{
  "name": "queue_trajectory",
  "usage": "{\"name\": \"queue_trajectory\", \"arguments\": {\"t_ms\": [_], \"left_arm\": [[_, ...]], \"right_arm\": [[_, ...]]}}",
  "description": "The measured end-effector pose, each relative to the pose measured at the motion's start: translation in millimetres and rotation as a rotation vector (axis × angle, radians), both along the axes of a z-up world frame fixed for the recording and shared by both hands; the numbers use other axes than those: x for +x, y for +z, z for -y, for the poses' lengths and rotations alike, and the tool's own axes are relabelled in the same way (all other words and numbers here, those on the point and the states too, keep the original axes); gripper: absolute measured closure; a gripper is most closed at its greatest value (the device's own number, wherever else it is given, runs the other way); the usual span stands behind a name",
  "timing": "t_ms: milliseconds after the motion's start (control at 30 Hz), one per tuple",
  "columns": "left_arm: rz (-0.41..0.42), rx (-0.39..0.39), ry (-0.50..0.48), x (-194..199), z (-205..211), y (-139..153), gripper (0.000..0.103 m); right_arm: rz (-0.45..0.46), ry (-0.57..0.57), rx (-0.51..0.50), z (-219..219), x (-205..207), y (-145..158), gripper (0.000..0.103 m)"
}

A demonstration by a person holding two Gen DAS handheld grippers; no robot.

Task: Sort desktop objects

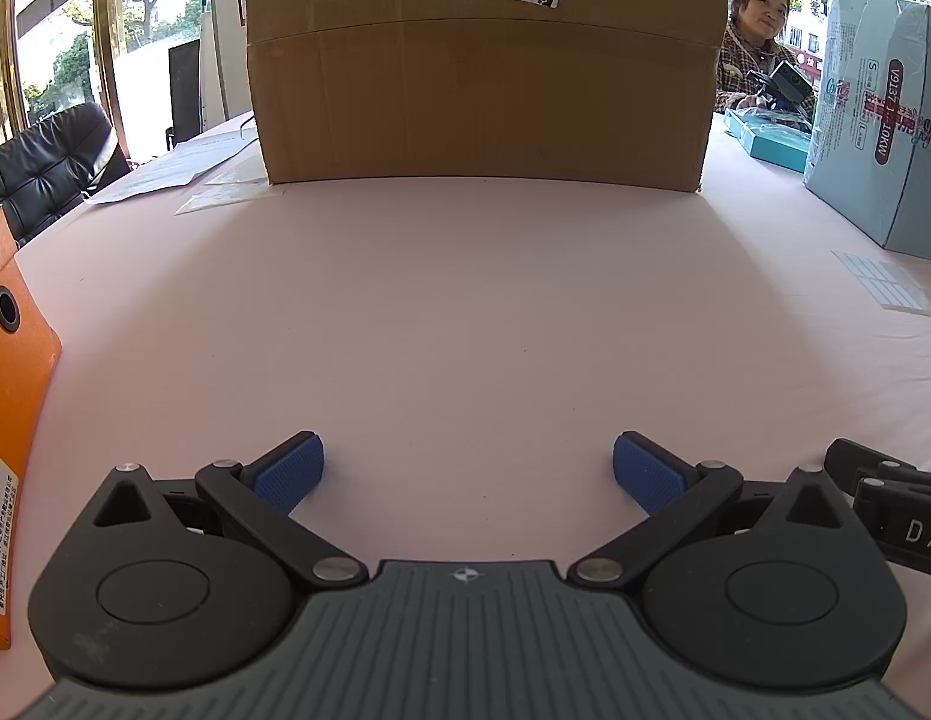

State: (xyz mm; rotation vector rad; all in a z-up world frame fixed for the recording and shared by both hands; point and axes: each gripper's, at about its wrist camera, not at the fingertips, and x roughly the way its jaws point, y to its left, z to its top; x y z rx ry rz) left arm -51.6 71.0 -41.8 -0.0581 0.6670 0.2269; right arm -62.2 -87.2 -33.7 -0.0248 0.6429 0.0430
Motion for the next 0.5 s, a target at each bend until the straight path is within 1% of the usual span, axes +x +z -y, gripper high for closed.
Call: {"name": "queue_trajectory", "arguments": {"t_ms": [500], "left_arm": [[0.001, -0.001, 0.000, 0.8, -0.5, 0.1, 0.000]], "right_arm": [[0.000, 0.000, 0.000, -0.1, 0.3, 0.1, 0.000]]}}
